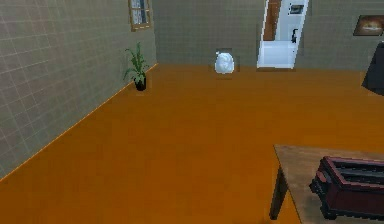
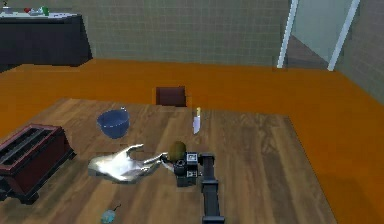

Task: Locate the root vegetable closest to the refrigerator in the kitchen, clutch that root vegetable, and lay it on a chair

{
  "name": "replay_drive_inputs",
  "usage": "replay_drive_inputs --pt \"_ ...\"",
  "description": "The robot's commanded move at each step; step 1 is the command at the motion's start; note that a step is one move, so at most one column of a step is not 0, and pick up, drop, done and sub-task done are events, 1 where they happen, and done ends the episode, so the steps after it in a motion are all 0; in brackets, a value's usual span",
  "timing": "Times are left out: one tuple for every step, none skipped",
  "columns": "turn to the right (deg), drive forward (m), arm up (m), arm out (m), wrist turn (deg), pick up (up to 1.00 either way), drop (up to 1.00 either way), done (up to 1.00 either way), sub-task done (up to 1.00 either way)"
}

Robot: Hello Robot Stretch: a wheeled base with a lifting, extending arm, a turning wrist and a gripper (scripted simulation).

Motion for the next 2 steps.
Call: replay_drive_inputs --pt "0.0 0.00 0.32 0.00 0.0 0.00 0.00 0.00 0.00" --pt "0.0 0.00 0.00 0.00 -45.0 0.00 0.00 0.00 0.00"
